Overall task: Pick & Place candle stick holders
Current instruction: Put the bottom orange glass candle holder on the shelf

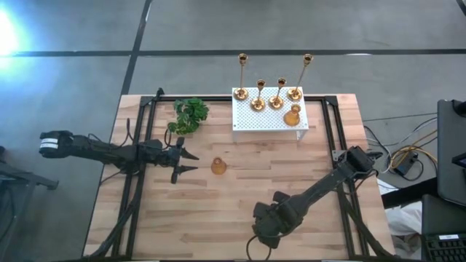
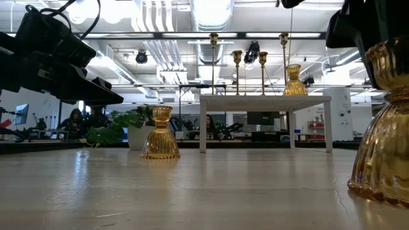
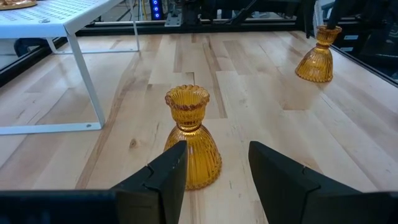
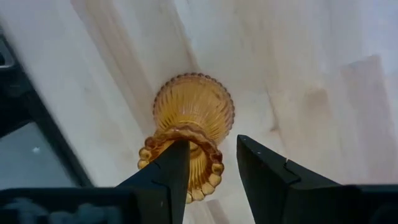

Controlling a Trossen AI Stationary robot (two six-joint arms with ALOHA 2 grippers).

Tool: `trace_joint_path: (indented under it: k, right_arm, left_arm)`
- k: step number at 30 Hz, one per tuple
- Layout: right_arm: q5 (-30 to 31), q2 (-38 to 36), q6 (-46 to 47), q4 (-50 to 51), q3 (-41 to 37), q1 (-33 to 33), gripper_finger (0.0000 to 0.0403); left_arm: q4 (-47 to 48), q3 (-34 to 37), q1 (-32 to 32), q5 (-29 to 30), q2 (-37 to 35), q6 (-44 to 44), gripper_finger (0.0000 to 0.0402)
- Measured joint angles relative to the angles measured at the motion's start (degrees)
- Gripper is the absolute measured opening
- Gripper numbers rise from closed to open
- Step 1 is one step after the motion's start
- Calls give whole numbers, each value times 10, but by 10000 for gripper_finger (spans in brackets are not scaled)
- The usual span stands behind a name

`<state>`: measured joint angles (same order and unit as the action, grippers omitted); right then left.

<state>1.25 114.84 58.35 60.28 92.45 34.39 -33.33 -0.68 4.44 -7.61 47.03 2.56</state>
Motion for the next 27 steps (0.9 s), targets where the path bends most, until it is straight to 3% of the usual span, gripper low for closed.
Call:
trace_joint_path:
  k: [6,12,27]
  right_arm:
    - [-11,-2,0,-18,-10,0,110]
    - [-21,-4,-18,-20,-10,-2,27]
    - [-14,-54,-66,10,-14,-33,22]
  left_arm:
    - [0,0,0,0,0,0,177]
    - [0,0,0,0,0,0,177]
    - [0,0,0,0,0,0,177]
